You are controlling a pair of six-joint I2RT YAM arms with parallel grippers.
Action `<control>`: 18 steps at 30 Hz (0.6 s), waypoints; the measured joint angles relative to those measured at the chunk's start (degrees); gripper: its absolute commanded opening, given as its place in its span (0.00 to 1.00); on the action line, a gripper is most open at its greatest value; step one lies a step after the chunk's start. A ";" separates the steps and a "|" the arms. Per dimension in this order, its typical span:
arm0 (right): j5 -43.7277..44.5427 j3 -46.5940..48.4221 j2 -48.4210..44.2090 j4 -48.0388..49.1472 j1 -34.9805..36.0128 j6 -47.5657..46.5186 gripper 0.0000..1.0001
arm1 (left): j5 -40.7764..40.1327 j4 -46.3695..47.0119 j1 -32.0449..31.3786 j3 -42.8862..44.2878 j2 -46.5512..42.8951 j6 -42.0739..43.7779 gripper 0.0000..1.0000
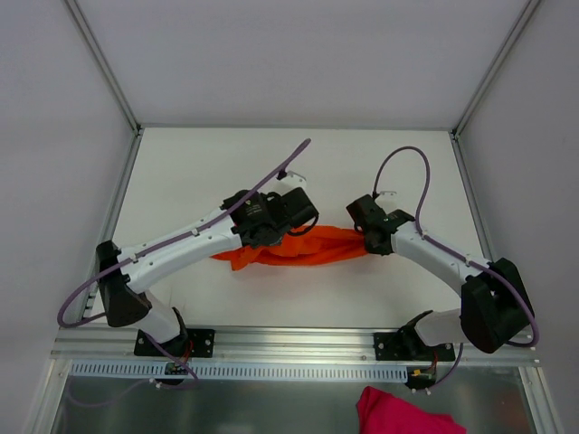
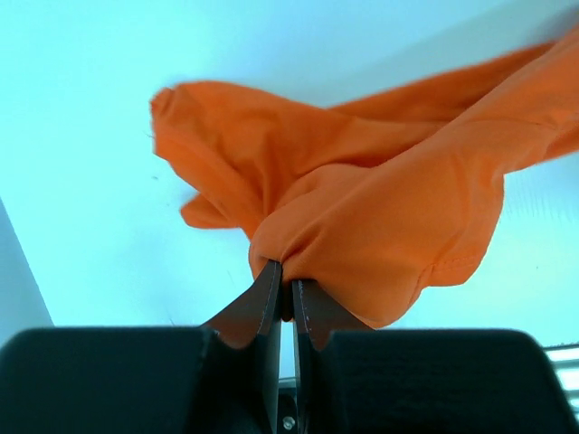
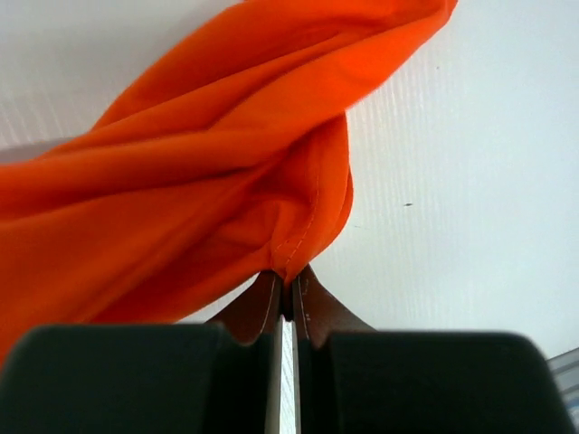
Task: Fold and stack the t-shirts
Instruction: Flatten out the tshirt
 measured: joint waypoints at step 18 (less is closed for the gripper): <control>-0.37 0.39 -3.58 -4.13 0.00 -2.34 0.63 | -3.80 -2.36 3.67 3.10 -4.04 3.91 0.00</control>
